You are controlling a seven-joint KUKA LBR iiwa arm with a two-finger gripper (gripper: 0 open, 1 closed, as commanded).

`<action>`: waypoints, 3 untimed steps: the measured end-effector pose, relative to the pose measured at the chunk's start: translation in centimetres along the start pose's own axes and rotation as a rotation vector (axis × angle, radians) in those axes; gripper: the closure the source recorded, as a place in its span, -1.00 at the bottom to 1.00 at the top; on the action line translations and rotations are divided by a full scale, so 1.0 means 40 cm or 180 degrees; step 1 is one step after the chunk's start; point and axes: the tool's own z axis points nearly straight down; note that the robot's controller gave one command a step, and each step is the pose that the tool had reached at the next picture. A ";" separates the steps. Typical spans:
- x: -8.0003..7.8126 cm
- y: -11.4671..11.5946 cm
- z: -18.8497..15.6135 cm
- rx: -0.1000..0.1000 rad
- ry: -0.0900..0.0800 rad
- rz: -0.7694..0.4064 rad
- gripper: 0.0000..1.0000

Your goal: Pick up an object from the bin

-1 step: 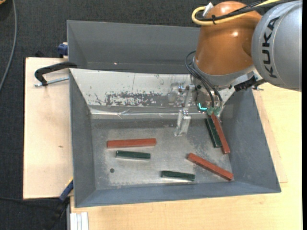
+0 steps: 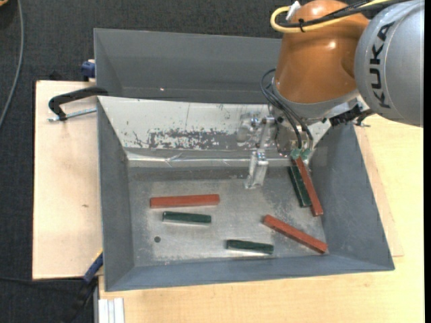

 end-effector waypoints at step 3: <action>0.012 0.204 0.254 -0.0002 0.0017 0.0000 -1.00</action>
Offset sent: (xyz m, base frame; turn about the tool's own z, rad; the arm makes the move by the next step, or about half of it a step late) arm 0.0295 0.0582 -0.0876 -0.0355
